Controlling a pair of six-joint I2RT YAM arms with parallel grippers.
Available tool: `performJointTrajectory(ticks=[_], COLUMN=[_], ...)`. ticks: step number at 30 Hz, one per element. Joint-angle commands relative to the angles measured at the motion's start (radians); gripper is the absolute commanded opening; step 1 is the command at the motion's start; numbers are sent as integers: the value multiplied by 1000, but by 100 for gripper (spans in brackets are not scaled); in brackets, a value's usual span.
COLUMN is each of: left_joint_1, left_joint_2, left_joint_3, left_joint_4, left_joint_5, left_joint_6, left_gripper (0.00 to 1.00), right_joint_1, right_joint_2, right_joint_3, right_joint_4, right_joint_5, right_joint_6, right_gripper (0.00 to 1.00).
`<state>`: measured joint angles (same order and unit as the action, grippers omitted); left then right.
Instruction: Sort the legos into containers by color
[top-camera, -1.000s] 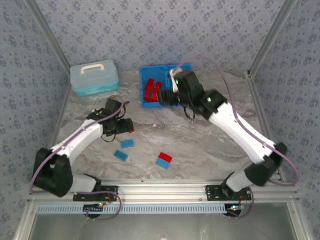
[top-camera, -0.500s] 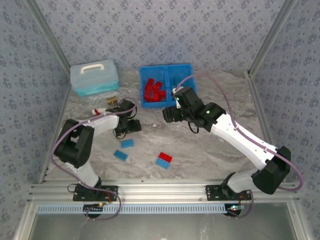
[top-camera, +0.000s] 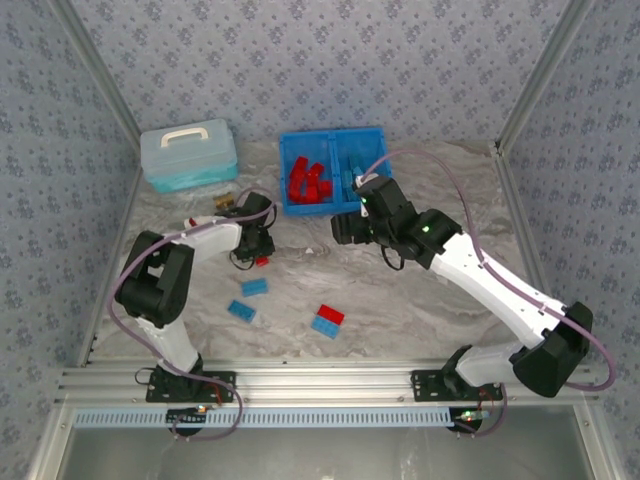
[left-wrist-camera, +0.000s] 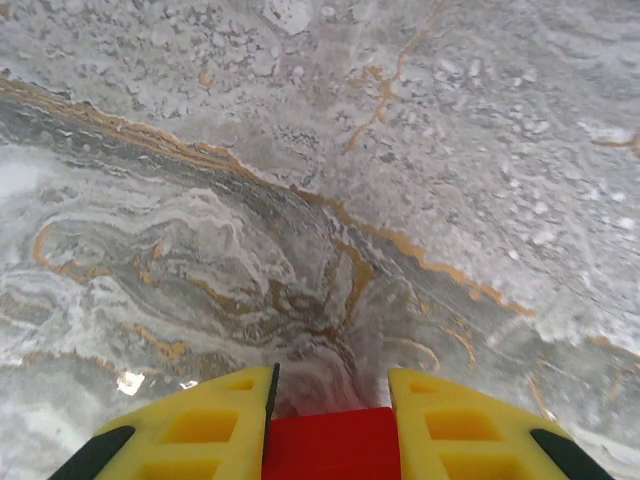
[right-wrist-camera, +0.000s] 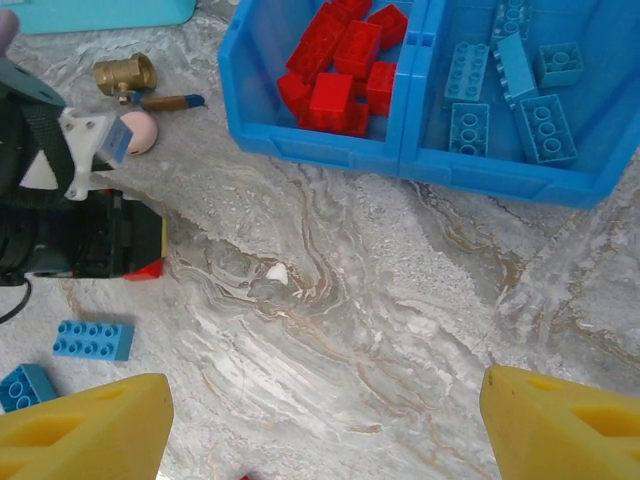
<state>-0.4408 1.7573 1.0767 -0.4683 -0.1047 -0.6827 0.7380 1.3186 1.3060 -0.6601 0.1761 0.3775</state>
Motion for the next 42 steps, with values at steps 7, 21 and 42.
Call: performJointTrajectory(ticks=[7, 21, 42], left_joint_1=[-62, -48, 31], left_joint_2=[2, 578, -492], left_joint_3=[498, 1219, 252], left_joint_4=[-95, -144, -135], left_joint_5=[-111, -125, -233], left_joint_6=[141, 287, 313], left_gripper=[17, 43, 82], right_joint_1=[-23, 19, 359], right_joint_2=[-27, -26, 493], right_joint_3=[-50, -220, 56], right_joint_4=[-15, -81, 114], right_joint_5=[43, -40, -203], right_joint_6=[55, 33, -304], right_gripper=[83, 82, 84])
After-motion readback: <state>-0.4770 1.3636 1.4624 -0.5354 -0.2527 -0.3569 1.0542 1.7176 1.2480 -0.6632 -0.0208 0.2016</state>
